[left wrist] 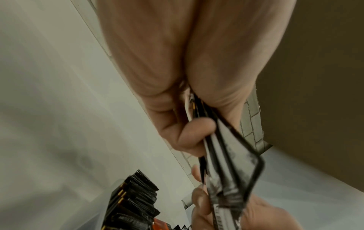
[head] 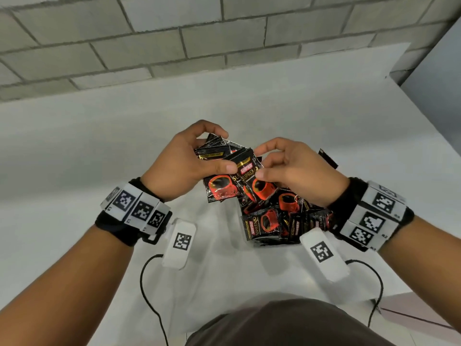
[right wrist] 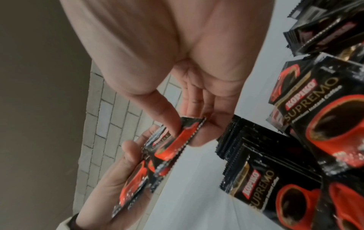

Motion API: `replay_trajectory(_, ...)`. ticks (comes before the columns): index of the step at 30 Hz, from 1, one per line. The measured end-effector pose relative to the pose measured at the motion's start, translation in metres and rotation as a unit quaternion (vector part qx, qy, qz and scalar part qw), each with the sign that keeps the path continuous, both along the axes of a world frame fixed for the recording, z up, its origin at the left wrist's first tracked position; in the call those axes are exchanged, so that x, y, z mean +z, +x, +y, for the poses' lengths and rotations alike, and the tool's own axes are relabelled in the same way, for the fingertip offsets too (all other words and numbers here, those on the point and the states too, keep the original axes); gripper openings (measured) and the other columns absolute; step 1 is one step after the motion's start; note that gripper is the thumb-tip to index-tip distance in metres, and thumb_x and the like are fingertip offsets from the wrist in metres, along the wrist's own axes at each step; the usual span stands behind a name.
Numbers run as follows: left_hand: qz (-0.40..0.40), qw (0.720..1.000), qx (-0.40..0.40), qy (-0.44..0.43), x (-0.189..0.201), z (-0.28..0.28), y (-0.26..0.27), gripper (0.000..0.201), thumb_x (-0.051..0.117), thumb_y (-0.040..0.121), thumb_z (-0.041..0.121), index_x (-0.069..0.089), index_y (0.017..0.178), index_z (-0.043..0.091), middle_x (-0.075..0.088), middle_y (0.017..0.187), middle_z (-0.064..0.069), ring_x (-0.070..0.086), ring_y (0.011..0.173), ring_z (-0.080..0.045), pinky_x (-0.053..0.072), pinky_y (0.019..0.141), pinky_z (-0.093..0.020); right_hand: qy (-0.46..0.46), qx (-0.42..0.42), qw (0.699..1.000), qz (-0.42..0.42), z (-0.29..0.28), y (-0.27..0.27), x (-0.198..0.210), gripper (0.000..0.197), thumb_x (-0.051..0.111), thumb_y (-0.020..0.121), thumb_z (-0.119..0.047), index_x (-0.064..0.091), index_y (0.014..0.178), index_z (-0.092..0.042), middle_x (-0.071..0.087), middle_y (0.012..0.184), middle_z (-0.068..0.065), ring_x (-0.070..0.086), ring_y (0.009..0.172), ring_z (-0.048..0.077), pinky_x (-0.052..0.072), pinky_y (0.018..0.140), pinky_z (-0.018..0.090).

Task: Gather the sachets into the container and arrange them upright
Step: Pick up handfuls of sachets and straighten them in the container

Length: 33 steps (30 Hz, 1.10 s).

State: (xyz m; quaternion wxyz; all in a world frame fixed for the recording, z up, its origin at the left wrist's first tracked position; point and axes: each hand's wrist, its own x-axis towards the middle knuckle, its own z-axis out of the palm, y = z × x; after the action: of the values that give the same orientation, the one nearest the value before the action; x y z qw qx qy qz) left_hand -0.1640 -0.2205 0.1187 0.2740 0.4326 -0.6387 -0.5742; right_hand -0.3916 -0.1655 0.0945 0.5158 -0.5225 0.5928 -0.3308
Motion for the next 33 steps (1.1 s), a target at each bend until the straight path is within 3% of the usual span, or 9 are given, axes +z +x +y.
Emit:
replay_trajectory(3,-0.001,1.0,0.014,-0.004,0.0,-0.004,0.008,0.061,0.085,0.069,0.006,0.058,0.123,0.009,0.078,0.096,-0.01,0.077,0.082,-0.023,0.061,0.067,-0.03,-0.003,0.005,0.999,0.038,-0.001,-0.005,0.003,0.035,0.074,0.089,-0.011,0.065,0.121,-0.022,0.071,0.081,-0.006,0.068,0.075,0.006,0.046,0.078,0.02)
replay_trajectory(7,-0.056,0.998,0.016,-0.019,0.003,-0.013,0.021,0.061,0.088,0.072,0.009,0.063,0.127,0.02,0.079,0.098,-0.007,0.077,0.085,-0.019,0.061,0.07,-0.026,-0.035,-0.046,0.996,0.071,-0.001,-0.009,0.007,0.022,0.069,0.093,-0.015,0.066,0.113,-0.024,0.071,0.094,-0.004,0.069,0.082,0.003,0.048,0.074,0.005)
replay_trajectory(10,-0.098,0.994,-0.04,-0.003,0.008,-0.014,0.026,0.046,0.089,0.07,0.013,0.075,0.113,0.021,0.08,0.092,0.0,0.076,0.083,-0.013,0.058,0.072,-0.019,-0.061,-0.093,0.992,0.066,-0.004,-0.011,0.005,0.008,0.071,0.093,-0.017,0.07,0.1,-0.02,0.075,0.093,0.008,0.073,0.085,0.021,0.057,0.087,0.029)
replay_trajectory(13,-0.123,0.987,-0.104,-0.002,0.01,-0.01,0.018,0.028,0.089,0.068,0.02,0.08,0.094,0.018,0.08,0.086,0.003,0.074,0.078,-0.009,0.056,0.072,-0.018,-0.072,-0.131,0.987,0.059,-0.007,-0.011,-0.001,0.015,0.076,0.089,-0.023,0.073,0.103,-0.019,0.073,0.093,0.003,0.067,0.078,0.013,0.053,0.077,0.023)
replay_trajectory(17,-0.1,0.987,-0.128,-0.012,0.005,-0.003,-0.004,0.043,0.089,0.07,0.02,0.078,0.112,0.019,0.079,0.107,0.008,0.074,0.1,-0.008,0.056,0.092,-0.021,-0.068,-0.141,0.987,0.025,-0.01,-0.004,-0.002,0.008,0.077,0.088,-0.023,0.071,0.092,-0.019,0.066,0.075,-0.003,0.057,0.057,0.008,0.049,0.062,0.025)
replay_trajectory(22,-0.093,0.989,-0.116,-0.021,-0.006,0.001,-0.023,0.027,0.088,0.076,0.014,0.08,0.101,0.018,0.081,0.094,0.002,0.077,0.086,-0.014,0.06,0.079,-0.025,-0.063,-0.121,0.991,-0.006,-0.005,0.001,-0.006,0.019,0.076,0.089,-0.017,0.063,0.088,-0.002,0.069,0.07,0.011,0.065,0.056,0.023,0.057,0.063,0.038)
replay_trajectory(25,-0.115,0.987,-0.105,-0.036,-0.011,0.001,-0.025,0.031,0.088,0.076,0.018,0.08,0.106,0.014,0.081,0.093,0.001,0.078,0.087,-0.017,0.062,0.084,-0.035,-0.041,-0.104,0.994,-0.011,-0.001,-0.001,-0.008,0.025,0.077,0.087,-0.012,0.064,0.098,0.006,0.072,0.08,0.016,0.071,0.066,0.027,0.062,0.074,0.044)
replay_trajectory(29,-0.155,0.979,-0.125,-0.04,-0.011,0.003,-0.024,0.03,0.09,0.074,0.022,0.082,0.103,0.02,0.08,0.091,0.006,0.077,0.085,-0.014,0.062,0.084,-0.036,-0.026,-0.057,0.998,-0.002,-0.001,-0.009,-0.001,0.02,0.077,0.087,-0.014,0.07,0.105,-0.012,0.075,0.098,0.013,0.075,0.081,0.031,0.06,0.083,0.054)
replay_trajectory(33,-0.169,0.972,-0.16,-0.036,-0.009,0.005,-0.025,0.029,0.091,0.074,0.02,0.082,0.101,0.021,0.08,0.089,0.007,0.077,0.084,-0.015,0.06,0.079,-0.027,-0.028,0.013,0.998,0.054,-0.001,-0.016,0.024,0.019,0.079,0.085,-0.025,0.075,0.102,-0.016,0.079,0.091,0.0,0.076,0.072,0.029,0.062,0.079,0.046)
